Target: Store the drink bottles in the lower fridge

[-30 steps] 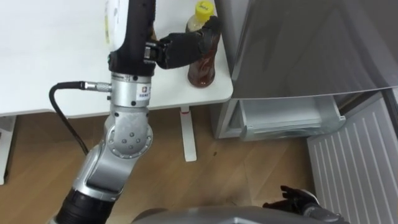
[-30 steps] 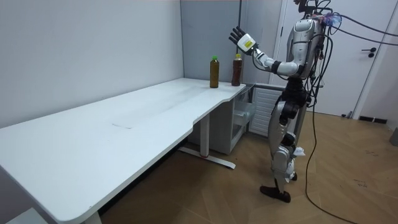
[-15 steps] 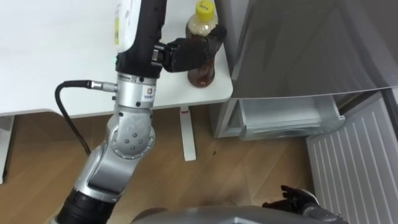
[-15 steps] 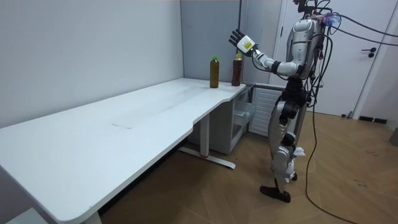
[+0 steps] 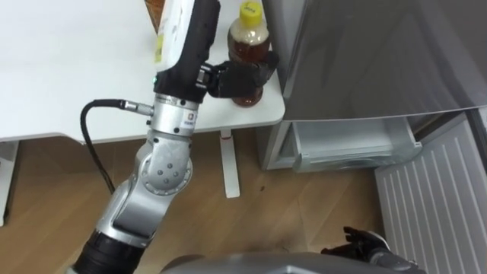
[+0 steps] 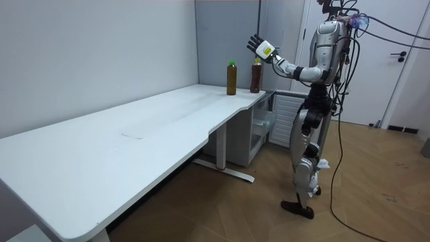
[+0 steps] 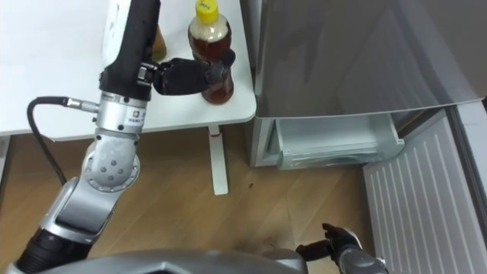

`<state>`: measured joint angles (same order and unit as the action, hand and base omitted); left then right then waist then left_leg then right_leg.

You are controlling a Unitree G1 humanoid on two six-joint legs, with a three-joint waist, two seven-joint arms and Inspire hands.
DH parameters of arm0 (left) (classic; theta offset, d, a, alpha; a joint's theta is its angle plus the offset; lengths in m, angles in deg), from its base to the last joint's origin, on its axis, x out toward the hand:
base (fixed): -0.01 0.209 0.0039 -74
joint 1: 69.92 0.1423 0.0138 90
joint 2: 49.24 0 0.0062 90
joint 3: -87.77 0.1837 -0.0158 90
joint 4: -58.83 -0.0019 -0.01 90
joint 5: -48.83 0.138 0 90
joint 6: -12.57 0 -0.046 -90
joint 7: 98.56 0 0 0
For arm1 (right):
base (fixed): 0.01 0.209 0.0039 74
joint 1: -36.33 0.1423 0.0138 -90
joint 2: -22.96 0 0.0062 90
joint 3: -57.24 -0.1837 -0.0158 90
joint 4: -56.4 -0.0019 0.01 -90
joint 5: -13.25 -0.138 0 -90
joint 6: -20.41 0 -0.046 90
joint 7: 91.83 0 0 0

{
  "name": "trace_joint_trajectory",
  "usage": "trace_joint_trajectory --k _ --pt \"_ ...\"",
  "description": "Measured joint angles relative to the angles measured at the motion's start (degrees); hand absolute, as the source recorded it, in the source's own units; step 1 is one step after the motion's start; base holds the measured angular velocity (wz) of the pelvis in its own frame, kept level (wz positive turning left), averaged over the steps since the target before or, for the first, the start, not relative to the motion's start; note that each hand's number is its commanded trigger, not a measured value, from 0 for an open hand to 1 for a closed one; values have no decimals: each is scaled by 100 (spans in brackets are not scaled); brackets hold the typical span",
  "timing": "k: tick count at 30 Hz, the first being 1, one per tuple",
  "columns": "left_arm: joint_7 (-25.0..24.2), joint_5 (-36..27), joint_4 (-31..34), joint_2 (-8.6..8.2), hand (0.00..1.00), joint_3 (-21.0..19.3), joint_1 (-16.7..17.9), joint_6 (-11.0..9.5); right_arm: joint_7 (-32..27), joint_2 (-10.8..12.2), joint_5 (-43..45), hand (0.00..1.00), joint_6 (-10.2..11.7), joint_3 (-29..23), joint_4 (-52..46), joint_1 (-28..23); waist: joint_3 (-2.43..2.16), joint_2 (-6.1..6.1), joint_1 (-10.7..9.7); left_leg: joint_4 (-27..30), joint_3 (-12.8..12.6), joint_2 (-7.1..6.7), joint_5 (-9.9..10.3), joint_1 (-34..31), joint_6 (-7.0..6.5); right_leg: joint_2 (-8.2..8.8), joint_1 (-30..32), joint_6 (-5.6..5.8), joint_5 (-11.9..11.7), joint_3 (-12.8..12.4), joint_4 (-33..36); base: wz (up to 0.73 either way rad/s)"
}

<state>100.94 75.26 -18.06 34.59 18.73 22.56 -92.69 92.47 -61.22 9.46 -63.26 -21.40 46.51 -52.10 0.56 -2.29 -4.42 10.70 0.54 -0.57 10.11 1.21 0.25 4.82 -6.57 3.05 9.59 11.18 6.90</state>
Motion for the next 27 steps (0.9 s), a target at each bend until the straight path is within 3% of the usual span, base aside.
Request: trace_joint_trajectory --k 20,27 --pt "-465 -27 -206 -23 0 8 22 129 72 8 1 0 -14 86 1 69 -8 -31 -1 -4 -41 25 0 0 0 -13 78 0 0 -24 76 -1" --pt "-668 -871 -208 4 0 23 130 208 91 30 2 0 -15 88 -2 53 -36 -82 0 -8 -51 26 0 5 0 -15 61 0 0 -21 82 0"
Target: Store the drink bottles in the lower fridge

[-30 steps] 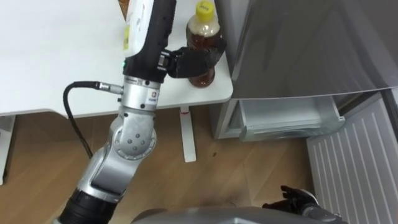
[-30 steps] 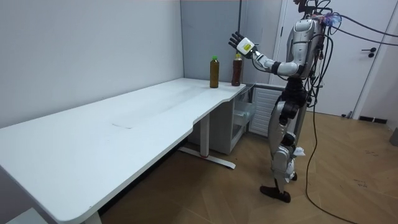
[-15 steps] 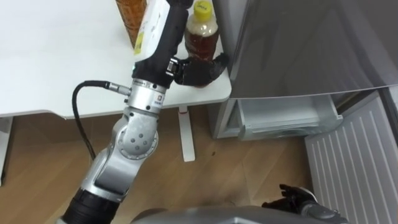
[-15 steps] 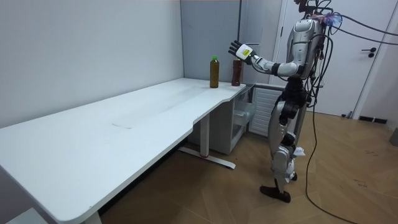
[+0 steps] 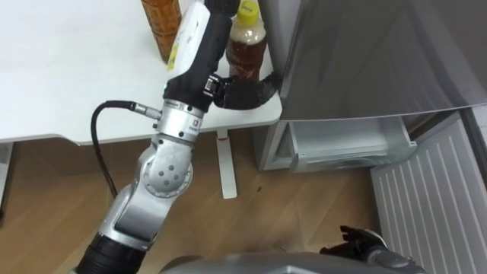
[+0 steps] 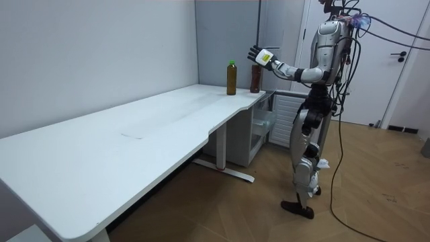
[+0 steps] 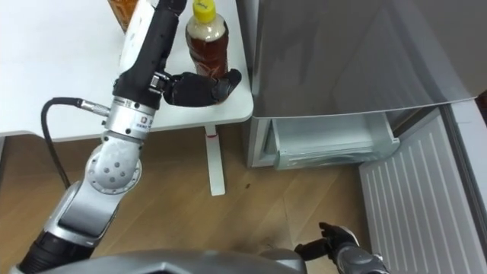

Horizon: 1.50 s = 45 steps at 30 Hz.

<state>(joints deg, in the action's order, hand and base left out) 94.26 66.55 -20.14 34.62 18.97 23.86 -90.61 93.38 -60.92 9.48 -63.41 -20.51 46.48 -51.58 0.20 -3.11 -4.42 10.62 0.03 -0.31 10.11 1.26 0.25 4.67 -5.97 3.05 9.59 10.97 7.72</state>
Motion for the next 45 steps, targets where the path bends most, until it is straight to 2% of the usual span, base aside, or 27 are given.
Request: trace_joint_trajectory --k 8,12,14,18,26,35,36,37,38,45 --pt "-378 -1613 -79 21 0 -25 18 46 125 -7 30 0 -3 -12 -12 15 4 8 -1 8 0 2 0 -11 0 -1 -1 0 0 0 2 0" --pt "-684 -2360 -243 19 0 -52 18 228 123 -11 -20 0 -87 -15 -46 24 16 29 0 8 1 3 1 -15 0 -2 -1 0 0 -2 6 0" --pt "-777 -2497 -371 17 0 -77 18 257 123 -13 -25 0 -130 -27 -48 35 19 37 1 6 1 4 1 -13 0 -2 2 0 0 -7 6 0" --pt "-982 -2510 -443 1 0 -122 17 462 128 -9 -18 0 -233 -121 -52 65 32 58 -6 -3 -8 7 1 -17 1 -4 20 0 0 -18 7 0" --pt "-1188 -2712 -441 -51 0 -401 5 463 127 -3 -10 0 -247 -117 -152 75 35 83 -12 6 -133 52 3 -52 5 -40 102 -24 -15 -141 11 -8" --pt "-1182 -2721 -442 -175 0 -425 -88 464 121 -18 -14 0 -249 -117 -228 61 57 125 -20 6 -147 68 6 -64 10 -54 115 -32 -20 -149 12 0" --pt "-1182 -2721 -442 -175 43 -431 -129 464 120 -18 -13 0 -249 -117 -239 61 57 128 -19 6 -148 69 7 -66 12 -56 119 -34 -21 -150 13 0" --pt "-1182 -2721 -442 -175 67 -437 -146 464 120 -18 -13 0 -249 -117 -245 61 57 130 -20 6 -149 69 8 -66 12 -56 119 -34 -21 -150 13 0" --pt "-1182 -2721 -442 -176 100 -446 -173 464 119 -18 -14 0 -249 -117 -250 61 54 134 -22 7 -153 70 9 -65 14 -56 119 -34 -21 -151 13 0" --pt "-1189 -2720 -484 -193 100 -534 -324 566 118 -14 -14 0 -249 -117 -252 69 55 142 -20 9 -154 70 9 -64 15 -56 119 -34 -21 -152 12 0"
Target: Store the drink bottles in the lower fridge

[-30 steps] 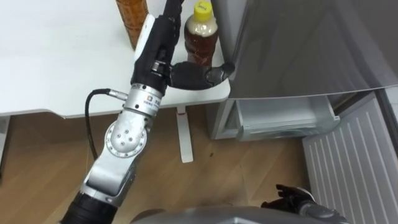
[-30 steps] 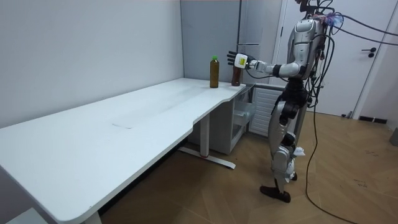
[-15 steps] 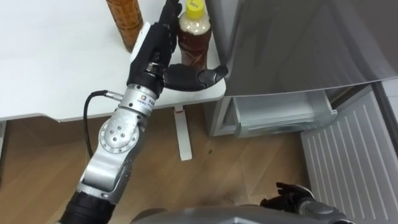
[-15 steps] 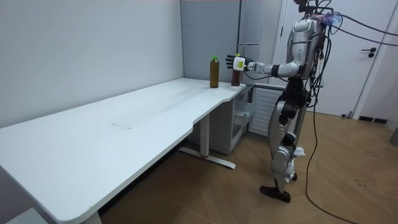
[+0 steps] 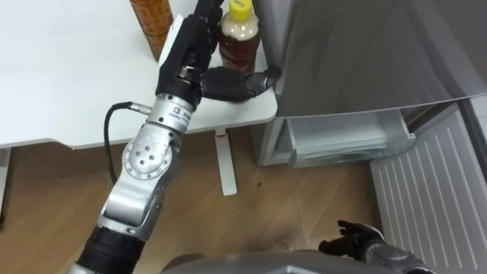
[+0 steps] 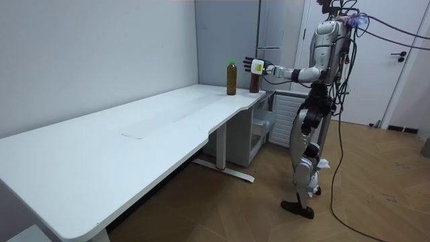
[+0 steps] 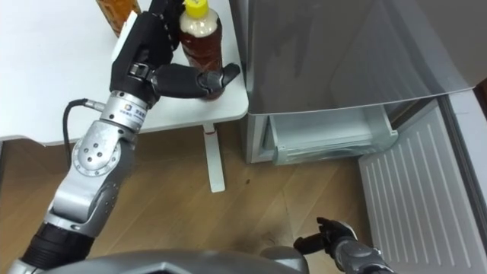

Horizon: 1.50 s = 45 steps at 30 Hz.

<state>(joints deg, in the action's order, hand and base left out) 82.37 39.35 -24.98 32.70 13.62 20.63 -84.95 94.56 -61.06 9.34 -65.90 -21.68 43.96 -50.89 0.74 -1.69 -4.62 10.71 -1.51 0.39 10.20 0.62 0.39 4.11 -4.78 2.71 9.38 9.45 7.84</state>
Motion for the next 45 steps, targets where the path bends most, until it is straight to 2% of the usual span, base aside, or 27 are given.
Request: trace_joint_trajectory --k 19,22,24,26,31,36,45 --pt "-39 -10 -208 -94 100 -53 -236 130 -16 1 -4 0 -6 -2 -22 7 -10 44 -3 2 -9 2 0 10 0 0 -2 -1 -1 -8 2 0" --pt "-111 11 -454 -66 100 14 -233 355 -17 7 9 0 -12 -4 -21 18 -5 37 -16 2 -9 2 0 -1 0 0 6 -1 -1 -7 2 0" --pt "-158 11 -622 -66 100 14 -233 603 -21 27 18 0 -47 -7 -22 49 4 19 -55 2 -9 3 0 -26 0 -1 30 -1 -1 -6 2 0" --pt "-178 6 -626 -49 100 17 -233 721 -42 33 18 0 -84 -23 -26 61 2 11 -81 4 -9 3 -1 -64 -1 1 81 -1 -1 -7 19 0" --pt "-286 -58 -624 -51 100 21 -235 731 -84 75 21 0 -127 -109 -18 66 -5 -22 -174 20 -9 2 -1 -82 -1 6 97 -1 -1 -1 16 0" --pt "-482 -1058 -624 -61 100 68 -240 733 -85 93 60 0 -133 -119 -27 85 1 -35 -210 19 -16 4 -1 -84 -1 6 95 -1 -1 -10 4 0" --pt "-669 -1835 -625 -86 100 129 -247 732 -119 177 63 0 -181 -112 -66 164 4 -74 -277 61 -67 8 -1 -84 -1 4 102 -5 -3 -67 35 -2"
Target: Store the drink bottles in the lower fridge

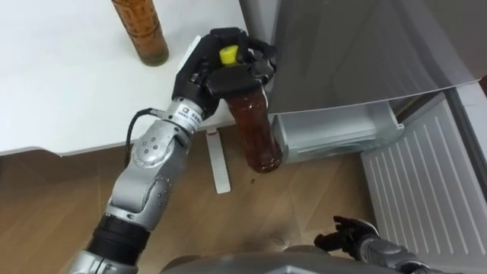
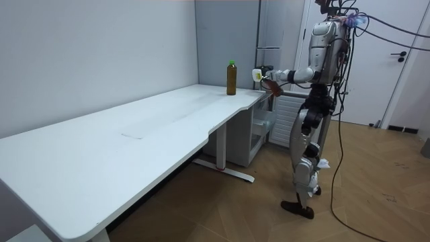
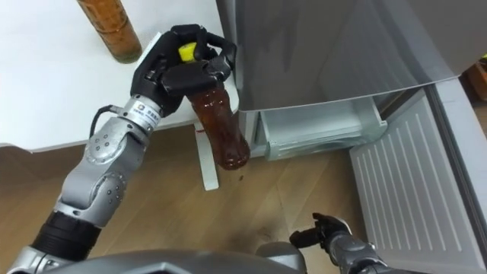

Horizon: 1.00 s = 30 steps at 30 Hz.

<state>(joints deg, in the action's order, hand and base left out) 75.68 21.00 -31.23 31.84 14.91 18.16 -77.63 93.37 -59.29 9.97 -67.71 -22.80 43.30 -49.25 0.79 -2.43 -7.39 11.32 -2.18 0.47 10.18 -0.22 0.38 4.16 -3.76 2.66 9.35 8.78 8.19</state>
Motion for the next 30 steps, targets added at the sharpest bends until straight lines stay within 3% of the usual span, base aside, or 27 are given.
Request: trace_joint_trajectory --k 7,11,21,30 --pt "-178 -533 -1 3 100 187 -12 0 2 131 56 0 -15 11 -387 95 28 67 -1 37 -53 12 0 -42 0 -4 90 -13 -11 -85 66 -5" --pt "-358 -589 -1 8 100 253 -13 0 179 161 290 0 -68 20 -1488 -171 24 124 5 23 -129 43 0 -43 0 -17 181 -17 -14 -122 175 -9" --pt "-784 -881 -22 48 100 229 -11 -1 923 159 358 0 -59 249 -3730 -805 27 107 22 0 -369 80 0 86 0 -40 165 -20 -16 -338 212 -10" --pt "-904 -844 -39 126 100 470 -9 1 1858 94 361 0 -208 633 -4750 -1077 17 45 120 22 -458 91 11 50 -12 -49 255 -23 -18 -431 258 -5"
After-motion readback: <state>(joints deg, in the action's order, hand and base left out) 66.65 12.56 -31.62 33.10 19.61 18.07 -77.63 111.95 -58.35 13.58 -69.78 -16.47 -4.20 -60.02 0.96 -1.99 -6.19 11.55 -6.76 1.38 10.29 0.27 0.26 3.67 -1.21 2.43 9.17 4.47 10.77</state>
